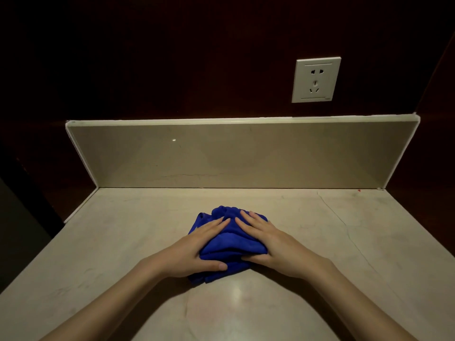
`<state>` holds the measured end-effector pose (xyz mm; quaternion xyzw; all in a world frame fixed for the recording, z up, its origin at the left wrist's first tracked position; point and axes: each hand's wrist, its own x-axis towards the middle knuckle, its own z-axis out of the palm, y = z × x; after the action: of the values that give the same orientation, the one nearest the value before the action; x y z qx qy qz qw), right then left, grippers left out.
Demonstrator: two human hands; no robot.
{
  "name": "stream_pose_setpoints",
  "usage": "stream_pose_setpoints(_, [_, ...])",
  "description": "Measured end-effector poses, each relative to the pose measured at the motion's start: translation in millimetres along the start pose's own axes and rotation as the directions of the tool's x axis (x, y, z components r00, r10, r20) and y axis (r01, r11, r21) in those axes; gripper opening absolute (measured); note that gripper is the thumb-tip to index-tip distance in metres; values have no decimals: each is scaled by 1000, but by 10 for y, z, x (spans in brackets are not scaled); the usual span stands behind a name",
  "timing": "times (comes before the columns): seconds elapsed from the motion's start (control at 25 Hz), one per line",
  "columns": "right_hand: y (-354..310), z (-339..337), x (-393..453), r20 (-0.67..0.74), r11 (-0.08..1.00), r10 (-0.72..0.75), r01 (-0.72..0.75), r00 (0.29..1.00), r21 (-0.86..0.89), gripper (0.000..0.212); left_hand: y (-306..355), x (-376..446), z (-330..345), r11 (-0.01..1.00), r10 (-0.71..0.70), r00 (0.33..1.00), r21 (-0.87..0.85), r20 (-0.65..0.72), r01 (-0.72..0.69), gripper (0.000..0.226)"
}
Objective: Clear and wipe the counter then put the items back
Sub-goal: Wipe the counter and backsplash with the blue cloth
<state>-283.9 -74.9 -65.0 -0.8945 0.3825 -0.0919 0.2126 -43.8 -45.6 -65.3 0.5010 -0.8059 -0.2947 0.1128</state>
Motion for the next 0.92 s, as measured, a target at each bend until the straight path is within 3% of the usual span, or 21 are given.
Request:
stream_pose_setpoints(0.24, [485,-296,-524,24,1000,21,-21,999,11,79,532,366,394,999,43,999,28,5,-43,89])
stream_pose_setpoints(0.48, [1034,-597,-1297,-15,984,175,-174,984,44,80,1212,1010,815,987,155,986,36,58,-157,89])
stream_pose_setpoints(0.72, [1300,-851,-2072,-43,913,401,-395,915,97,83,1964,1557,1209,964,248,958,60,145,-259,89])
stream_pose_setpoints(0.92, [1417,-771,-2290,-221,860,509,-500,832,100,69,2301,1810,1423,959,261,951,65,167,-275,92])
